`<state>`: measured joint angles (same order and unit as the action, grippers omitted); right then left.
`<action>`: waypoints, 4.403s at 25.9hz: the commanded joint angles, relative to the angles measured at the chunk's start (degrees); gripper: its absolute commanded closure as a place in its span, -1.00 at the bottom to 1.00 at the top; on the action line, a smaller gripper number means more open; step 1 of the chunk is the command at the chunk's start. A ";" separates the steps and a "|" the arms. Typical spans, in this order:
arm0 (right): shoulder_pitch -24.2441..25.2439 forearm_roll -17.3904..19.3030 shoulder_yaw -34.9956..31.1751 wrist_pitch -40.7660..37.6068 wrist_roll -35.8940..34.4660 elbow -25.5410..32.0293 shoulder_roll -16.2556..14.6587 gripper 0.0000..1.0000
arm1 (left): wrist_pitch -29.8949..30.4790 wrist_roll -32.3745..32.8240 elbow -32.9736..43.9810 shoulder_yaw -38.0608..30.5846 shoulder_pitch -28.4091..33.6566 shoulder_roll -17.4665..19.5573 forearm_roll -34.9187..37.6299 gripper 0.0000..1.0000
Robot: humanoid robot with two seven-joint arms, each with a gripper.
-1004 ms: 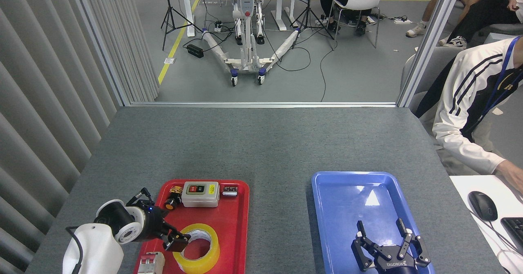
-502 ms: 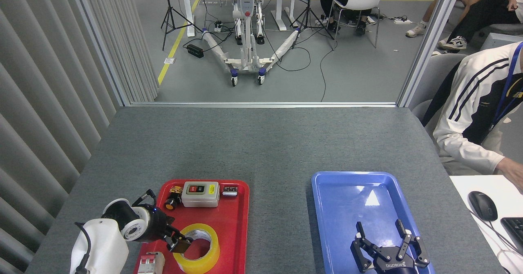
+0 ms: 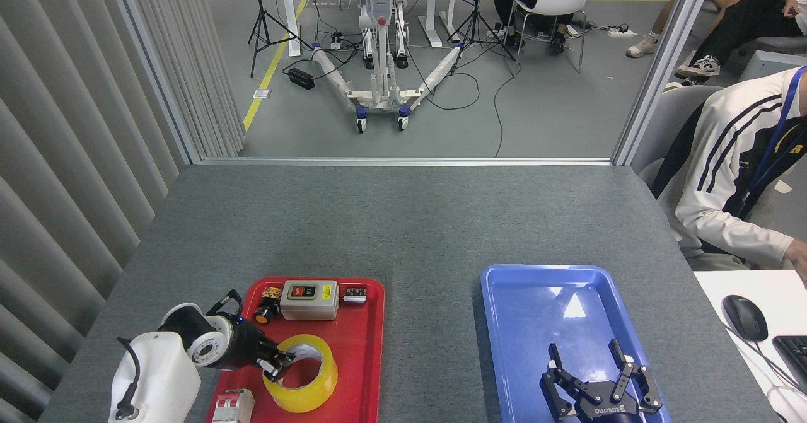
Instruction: Place and move tape with both arms
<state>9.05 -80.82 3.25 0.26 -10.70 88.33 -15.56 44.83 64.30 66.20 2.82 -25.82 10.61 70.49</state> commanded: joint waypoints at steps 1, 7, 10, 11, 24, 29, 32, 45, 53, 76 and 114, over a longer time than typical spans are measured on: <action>0.00 -0.04 0.00 0.09 -0.03 0.00 0.00 -1.00 | 0.17 -0.31 0.34 -3.97 -0.99 -0.06 -10.02 1.00; 0.00 0.05 0.00 0.09 -0.03 0.00 0.00 -1.00 | 0.17 -1.98 -0.28 -5.37 1.82 -8.41 -39.02 1.00; 0.18 -0.04 0.00 -1.49 -0.64 0.09 -0.17 -1.00 | 0.17 -2.07 -2.56 -3.44 5.87 -15.70 -41.04 1.00; 0.44 -0.30 -0.18 -3.77 -2.22 0.26 -0.70 -1.00 | 0.17 -2.07 -3.26 -3.26 5.87 -16.32 -41.04 1.00; 5.80 -0.56 -7.82 -45.26 -13.21 2.72 -2.63 -1.00 | 0.17 -2.07 -3.79 -2.03 5.78 -18.08 -40.96 1.00; 5.19 -0.65 -2.37 -45.26 -9.96 3.08 -2.46 -1.00 | 0.17 -1.98 -3.71 -1.94 5.87 -18.08 -40.96 1.00; 5.01 -0.92 0.88 -45.26 -9.78 4.83 -2.02 -1.00 | 0.17 -2.07 -3.71 -0.98 5.87 -18.08 -40.87 1.00; 4.92 -2.23 3.43 -45.26 -9.34 4.83 -0.44 -0.85 | 0.17 -1.98 -3.62 0.52 6.13 -18.08 -40.69 1.00; 4.05 -5.13 6.33 -45.26 -9.34 4.31 0.44 -0.67 | 0.17 -1.98 -3.09 1.83 7.27 -18.08 -40.69 1.00; 3.69 -8.30 7.82 -45.26 -8.38 4.83 0.88 1.00 | 0.17 -9.01 0.34 -10.29 10.08 -8.94 -54.58 -1.00; -15.38 5.06 3.16 5.72 69.93 3.08 -3.25 0.80 | -41.41 -66.84 26.09 -5.46 29.07 -1.20 -1.49 -1.00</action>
<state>-5.52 -76.13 5.49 3.55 58.38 92.00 -19.18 3.10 -0.72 92.16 -2.50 3.61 8.47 68.08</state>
